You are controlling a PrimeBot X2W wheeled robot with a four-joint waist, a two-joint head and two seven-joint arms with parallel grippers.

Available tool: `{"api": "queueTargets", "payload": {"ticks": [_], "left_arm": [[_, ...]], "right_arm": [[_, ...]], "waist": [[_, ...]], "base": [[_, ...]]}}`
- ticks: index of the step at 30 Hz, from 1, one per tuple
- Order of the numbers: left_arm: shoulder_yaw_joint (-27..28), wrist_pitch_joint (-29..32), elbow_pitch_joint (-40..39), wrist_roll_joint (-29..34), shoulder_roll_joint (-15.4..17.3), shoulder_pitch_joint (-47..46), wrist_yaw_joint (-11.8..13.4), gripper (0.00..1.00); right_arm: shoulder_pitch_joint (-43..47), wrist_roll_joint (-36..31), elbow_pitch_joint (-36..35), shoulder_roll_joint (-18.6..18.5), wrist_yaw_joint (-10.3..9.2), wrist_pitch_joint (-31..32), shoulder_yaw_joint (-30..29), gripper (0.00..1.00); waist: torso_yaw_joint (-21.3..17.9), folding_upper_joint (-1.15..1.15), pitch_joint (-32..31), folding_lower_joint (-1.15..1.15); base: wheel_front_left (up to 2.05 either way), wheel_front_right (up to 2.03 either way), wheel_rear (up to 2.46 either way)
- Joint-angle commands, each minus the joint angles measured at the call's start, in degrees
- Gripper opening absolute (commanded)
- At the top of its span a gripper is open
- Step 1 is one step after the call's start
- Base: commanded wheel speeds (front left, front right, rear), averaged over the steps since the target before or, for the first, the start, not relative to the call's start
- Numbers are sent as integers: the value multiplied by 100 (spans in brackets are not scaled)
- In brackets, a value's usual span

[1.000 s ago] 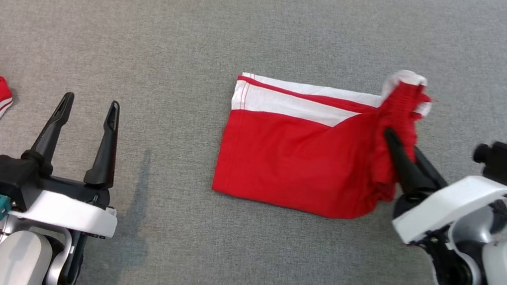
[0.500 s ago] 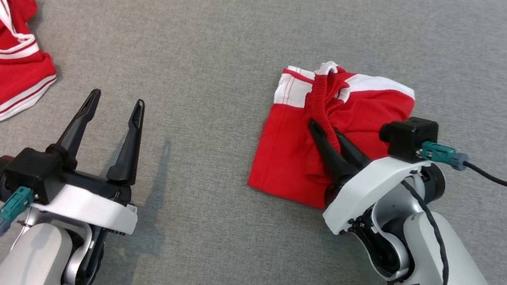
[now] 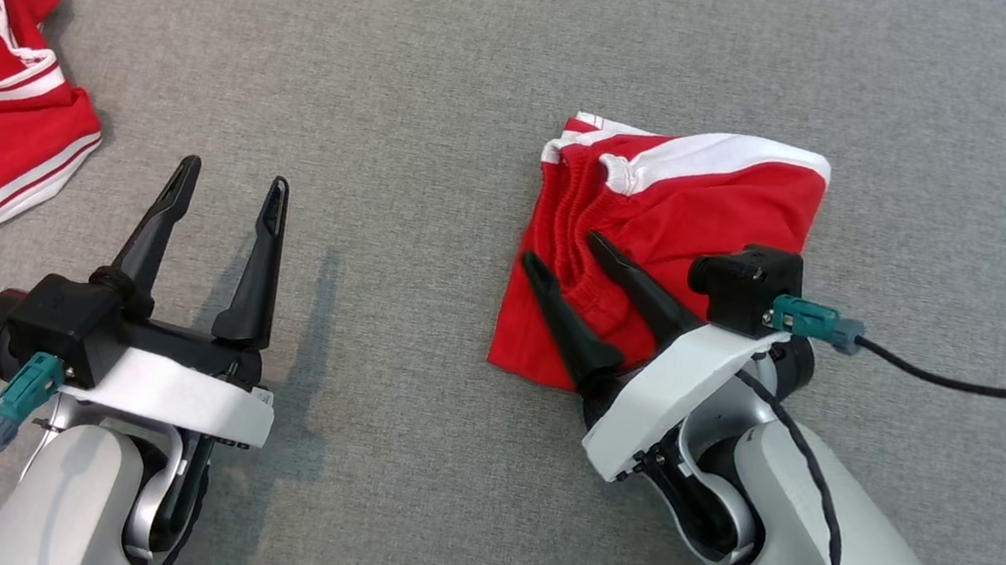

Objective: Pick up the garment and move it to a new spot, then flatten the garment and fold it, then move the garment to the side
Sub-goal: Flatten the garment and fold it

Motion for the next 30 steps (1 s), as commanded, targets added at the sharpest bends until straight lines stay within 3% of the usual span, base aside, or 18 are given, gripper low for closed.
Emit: {"api": "queueTargets", "payload": {"ticks": [1, 7, 14, 23, 30], "left_arm": [[35, -28, 8, 35, 10, -64, -11, 100], [120, -28, 35, 81, 2, 71, -7, 100], [270, -28, 3, 73, 30, 238, 112, 100], [426, 33, -131, -6, 104, 409, 273, 100], [453, 133, -204, -59, 154, 699, 366, 100]], "right_arm": [[30, 44, -64, -20, 0, -59, 34, 100], [374, -68, -779, -36, 0, -604, -219, 100], [1081, -907, -1491, -104, 0, -1036, -1576, 100], [1949, -2131, -2066, -148, 0, -890, -3062, 100], [2364, -2389, -2151, -92, 0, -794, -3277, 100]], "waist": [[-40, 0, -22, 0], [-230, 0, -173, 0], [-451, 0, -441, 0], [-589, 0, -767, 0], [-638, 0, -1133, 0]], "base": [[0, 0, 0], [0, 0, 0], [0, 0, 0], [0, 0, 0], [0, 0, 0]]}}
